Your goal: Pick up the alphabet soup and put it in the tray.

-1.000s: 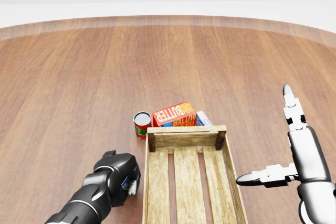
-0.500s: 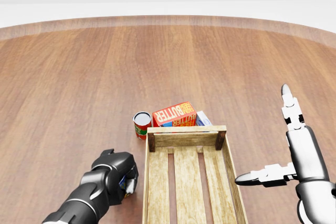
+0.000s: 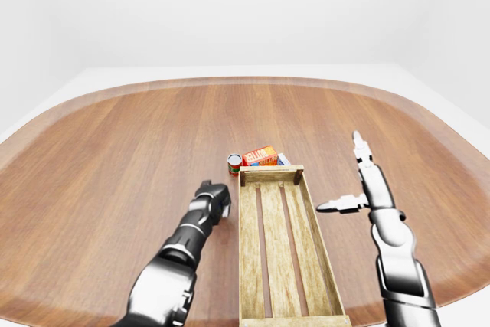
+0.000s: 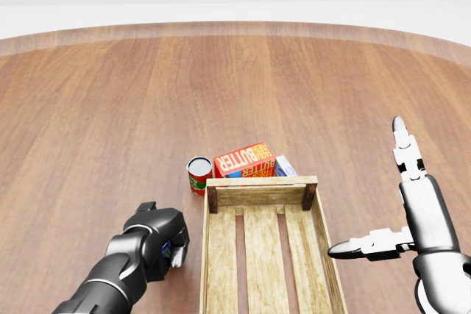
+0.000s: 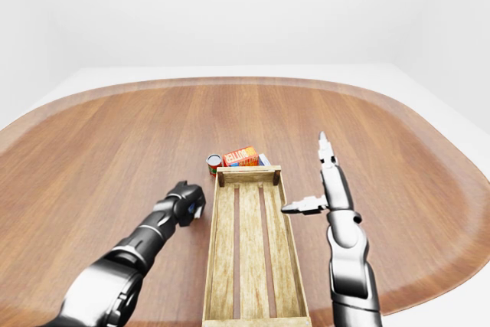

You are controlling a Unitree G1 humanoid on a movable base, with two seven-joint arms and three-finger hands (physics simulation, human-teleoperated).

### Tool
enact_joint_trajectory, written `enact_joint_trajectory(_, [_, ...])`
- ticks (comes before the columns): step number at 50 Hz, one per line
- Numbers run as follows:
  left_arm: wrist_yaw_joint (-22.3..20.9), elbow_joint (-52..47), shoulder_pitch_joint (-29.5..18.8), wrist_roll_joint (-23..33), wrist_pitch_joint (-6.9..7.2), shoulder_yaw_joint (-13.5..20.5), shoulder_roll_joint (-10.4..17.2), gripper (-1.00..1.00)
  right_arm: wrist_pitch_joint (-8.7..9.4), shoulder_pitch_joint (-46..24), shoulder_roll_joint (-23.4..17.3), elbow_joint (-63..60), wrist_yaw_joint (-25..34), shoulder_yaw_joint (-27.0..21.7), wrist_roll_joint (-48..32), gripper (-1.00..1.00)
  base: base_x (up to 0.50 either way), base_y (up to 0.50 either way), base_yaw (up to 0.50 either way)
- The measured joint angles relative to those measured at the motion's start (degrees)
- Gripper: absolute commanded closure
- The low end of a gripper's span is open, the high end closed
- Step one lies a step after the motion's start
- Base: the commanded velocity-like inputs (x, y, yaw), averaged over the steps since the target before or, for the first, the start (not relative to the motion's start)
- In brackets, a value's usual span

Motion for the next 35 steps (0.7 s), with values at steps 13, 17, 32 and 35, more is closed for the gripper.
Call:
enact_joint_trajectory(13, [-7.4, -13.3, 4.0, 2.9, -0.01, 0.0, 0.3, 1.00, 0.00, 0.0, 0.1, 0.4, -0.2, 0.2, 0.0, -1.00, 0.00, 0.00, 0.00])
enact_joint_trajectory(17, [-10.2, -18.3, 5.5, 4.4, 0.00, 0.0, 0.2, 1.00, 0.00, 0.0, 0.1, 0.5, -0.3, 0.2, 0.0, -1.00, 0.00, 0.00, 0.00])
enact_joint_trajectory(32, [-19.6, -34.3, 10.6, 10.0, 0.00, 1.2, 0.7, 1.00, 0.00, 0.1, 0.1, 0.6, -0.3, 0.2, 0.0, -1.00, 0.00, 0.00, 0.00])
enact_joint_trajectory(35, [-20.9, -36.4, 11.5, 10.9, 0.00, 1.6, 1.2, 1.00, 0.00, 0.1, 0.1, 0.5, -0.3, 0.2, 0.0, -1.00, 0.00, 0.00, 0.00])
